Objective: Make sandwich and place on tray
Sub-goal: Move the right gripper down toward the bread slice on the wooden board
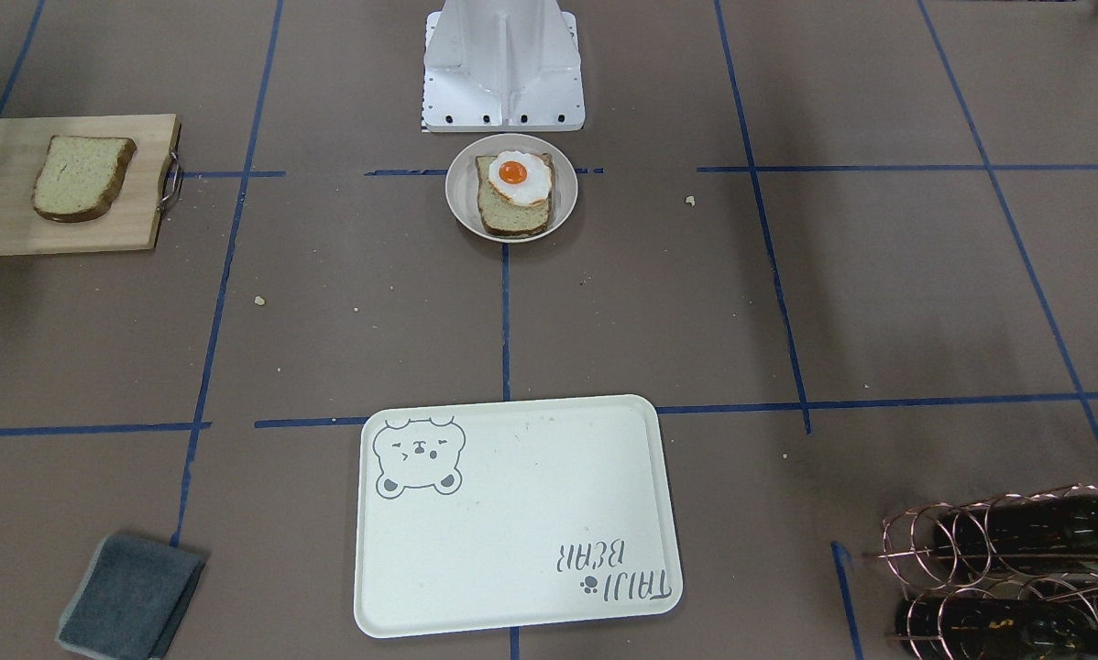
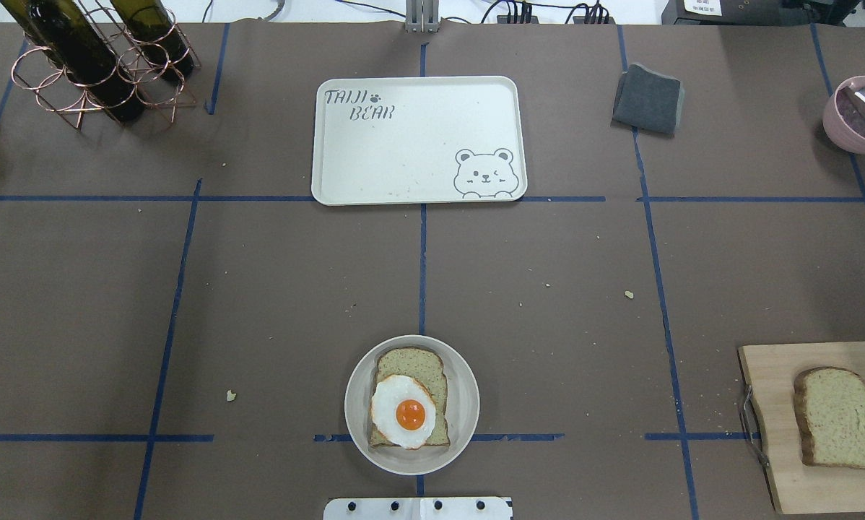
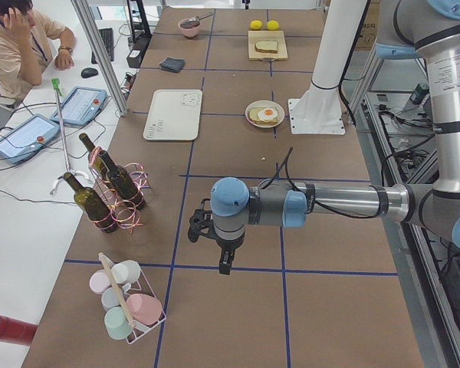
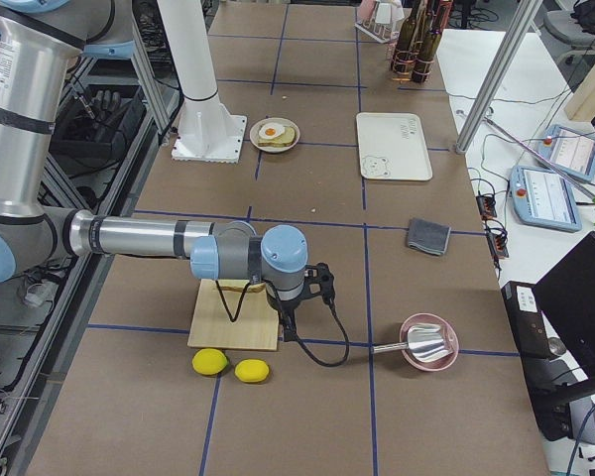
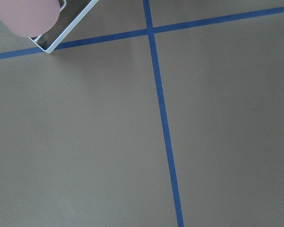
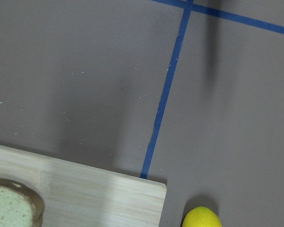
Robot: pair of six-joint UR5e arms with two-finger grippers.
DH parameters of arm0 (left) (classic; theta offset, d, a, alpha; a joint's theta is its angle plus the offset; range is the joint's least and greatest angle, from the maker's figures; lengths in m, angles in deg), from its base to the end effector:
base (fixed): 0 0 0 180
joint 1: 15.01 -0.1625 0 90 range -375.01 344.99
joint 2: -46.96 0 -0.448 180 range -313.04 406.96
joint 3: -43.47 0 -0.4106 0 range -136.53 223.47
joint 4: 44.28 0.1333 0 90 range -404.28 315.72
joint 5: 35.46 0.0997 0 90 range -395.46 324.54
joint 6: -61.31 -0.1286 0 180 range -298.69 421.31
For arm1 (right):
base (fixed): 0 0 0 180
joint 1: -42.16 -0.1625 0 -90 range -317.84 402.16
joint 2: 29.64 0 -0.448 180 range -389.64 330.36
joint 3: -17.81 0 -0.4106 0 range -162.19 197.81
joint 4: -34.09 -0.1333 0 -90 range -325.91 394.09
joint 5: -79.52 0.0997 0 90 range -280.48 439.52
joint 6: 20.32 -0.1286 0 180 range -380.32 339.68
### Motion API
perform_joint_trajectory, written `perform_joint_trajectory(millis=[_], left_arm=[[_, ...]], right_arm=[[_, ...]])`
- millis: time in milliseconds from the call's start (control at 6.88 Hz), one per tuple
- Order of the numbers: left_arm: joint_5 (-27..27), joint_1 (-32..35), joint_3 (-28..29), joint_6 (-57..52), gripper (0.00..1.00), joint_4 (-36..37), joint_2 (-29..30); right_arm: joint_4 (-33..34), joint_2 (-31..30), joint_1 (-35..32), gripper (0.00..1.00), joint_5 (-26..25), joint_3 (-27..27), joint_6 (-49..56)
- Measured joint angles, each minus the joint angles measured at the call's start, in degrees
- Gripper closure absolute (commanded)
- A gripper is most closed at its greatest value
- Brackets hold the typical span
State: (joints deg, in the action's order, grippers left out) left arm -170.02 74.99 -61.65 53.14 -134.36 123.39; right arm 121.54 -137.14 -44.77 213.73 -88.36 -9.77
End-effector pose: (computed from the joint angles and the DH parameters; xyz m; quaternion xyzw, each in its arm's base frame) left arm -0.0431 -0.4076 0.6756 0.0401 0.3772 0.0713 0.9225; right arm 0.0234 -0.3792 0.6893 0.0344 -0.3748 -0.1138 0.9194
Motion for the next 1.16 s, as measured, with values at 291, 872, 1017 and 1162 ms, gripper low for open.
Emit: perform_joint_trajectory(millis=[291, 872, 1017, 1162], left_arm=[[0.0, 0.0, -0.1, 0.0, 0.0, 0.0, 0.0], [0.0, 0.0, -0.4, 0.0, 0.0, -0.6, 0.2], [0.0, 0.0, -0.4, 0.0, 0.0, -1.6, 0.3], [0.0, 0.0, -0.4, 0.0, 0.0, -3.2, 0.4]], right_arm=[[0.0, 0.0, 0.0, 0.0, 0.0, 0.0, 0.0], [-4.2, 0.2, 0.1, 0.0, 4.2, -1.3, -3.8], [-7.5, 0.0, 0.3, 0.0, 5.4, -1.3, -4.6], [-9.5, -0.6, 0.9, 0.01, 6.4, -1.4, -5.7]])
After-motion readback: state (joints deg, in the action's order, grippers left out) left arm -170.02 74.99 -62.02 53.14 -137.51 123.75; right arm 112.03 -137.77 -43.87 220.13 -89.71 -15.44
